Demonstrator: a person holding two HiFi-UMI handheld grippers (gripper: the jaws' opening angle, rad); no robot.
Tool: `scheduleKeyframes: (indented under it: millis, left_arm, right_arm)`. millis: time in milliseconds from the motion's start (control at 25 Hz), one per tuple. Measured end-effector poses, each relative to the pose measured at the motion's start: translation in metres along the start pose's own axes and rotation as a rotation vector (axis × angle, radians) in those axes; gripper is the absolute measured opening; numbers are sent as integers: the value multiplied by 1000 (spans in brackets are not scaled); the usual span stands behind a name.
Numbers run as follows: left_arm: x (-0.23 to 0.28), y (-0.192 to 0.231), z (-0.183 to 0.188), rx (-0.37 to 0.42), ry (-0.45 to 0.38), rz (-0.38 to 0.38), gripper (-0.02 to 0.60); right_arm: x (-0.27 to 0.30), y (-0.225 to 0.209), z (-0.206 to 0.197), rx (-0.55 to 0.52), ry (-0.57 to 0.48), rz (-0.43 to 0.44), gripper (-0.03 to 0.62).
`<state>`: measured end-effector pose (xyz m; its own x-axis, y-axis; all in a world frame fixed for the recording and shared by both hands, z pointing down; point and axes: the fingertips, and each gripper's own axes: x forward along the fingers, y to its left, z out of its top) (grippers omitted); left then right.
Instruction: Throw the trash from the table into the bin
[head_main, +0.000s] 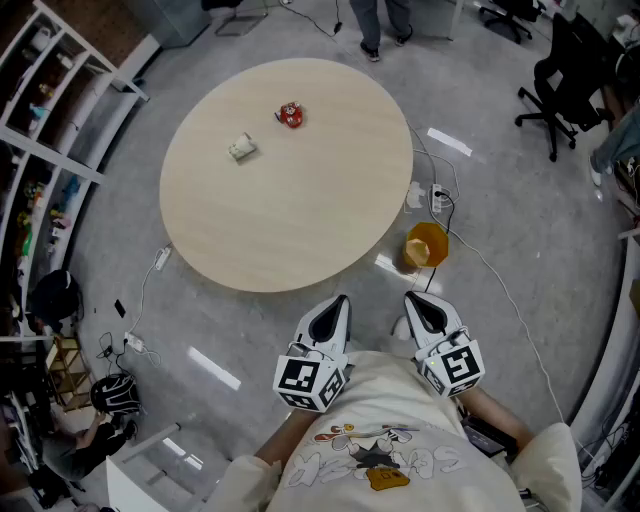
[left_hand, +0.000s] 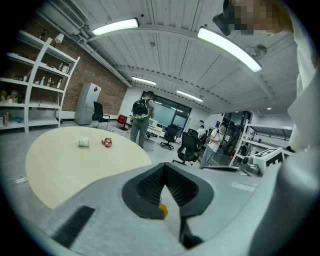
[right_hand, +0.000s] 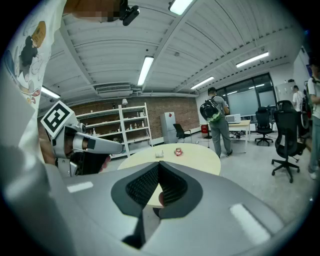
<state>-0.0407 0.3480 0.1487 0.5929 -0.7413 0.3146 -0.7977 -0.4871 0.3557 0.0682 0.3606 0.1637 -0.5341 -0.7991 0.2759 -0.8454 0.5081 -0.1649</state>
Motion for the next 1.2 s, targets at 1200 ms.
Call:
scheduleKeyframes:
  millis: [1200]
  left_arm:
    - [-30,21,-22,-249,-35,273,5]
  right_arm:
    - [11,-30,-7,31,182,334,56]
